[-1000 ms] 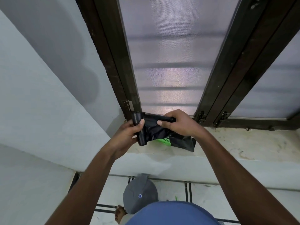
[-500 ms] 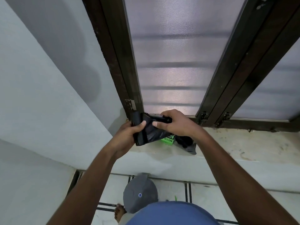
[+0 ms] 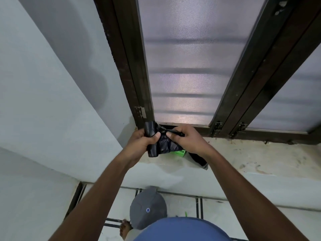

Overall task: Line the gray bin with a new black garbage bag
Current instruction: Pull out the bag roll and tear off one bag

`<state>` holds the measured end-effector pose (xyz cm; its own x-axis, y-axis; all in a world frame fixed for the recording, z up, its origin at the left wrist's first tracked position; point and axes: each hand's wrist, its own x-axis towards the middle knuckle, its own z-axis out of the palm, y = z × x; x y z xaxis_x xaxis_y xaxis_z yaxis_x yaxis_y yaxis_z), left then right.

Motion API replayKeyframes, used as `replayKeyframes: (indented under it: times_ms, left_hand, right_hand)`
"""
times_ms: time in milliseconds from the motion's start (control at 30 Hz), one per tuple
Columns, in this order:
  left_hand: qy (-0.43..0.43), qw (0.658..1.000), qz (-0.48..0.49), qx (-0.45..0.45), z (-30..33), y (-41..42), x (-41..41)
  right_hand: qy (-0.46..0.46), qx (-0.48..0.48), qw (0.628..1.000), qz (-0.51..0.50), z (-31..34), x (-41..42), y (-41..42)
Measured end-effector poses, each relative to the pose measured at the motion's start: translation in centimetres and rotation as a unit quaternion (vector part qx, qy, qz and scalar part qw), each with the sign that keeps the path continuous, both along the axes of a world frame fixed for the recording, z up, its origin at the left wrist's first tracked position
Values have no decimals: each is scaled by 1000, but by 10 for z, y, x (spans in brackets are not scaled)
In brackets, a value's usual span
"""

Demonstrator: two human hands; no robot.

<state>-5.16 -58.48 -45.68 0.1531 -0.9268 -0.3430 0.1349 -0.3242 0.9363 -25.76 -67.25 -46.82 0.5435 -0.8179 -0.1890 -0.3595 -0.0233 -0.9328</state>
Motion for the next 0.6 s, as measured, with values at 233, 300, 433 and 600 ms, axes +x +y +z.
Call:
replayKeyframes:
  times_ms: [233,300,433,600]
  left_hand:
    - [-5,1000,9,2,-6,-6,-8]
    - [26,999,18,8,-5,-5,-6]
    - [34,999,5,-1,0,-1,3]
    - [63,998,19,2,-5,-4,-2]
  right_hand:
    - [61,-117,990,-45,-17,10,0]
    - [115,-156,978,-77,-24,6,-10]
    - [193,-200,953,-117,-26,-16,-39]
    - [325,-401,847,-131,-31,-30,-48]
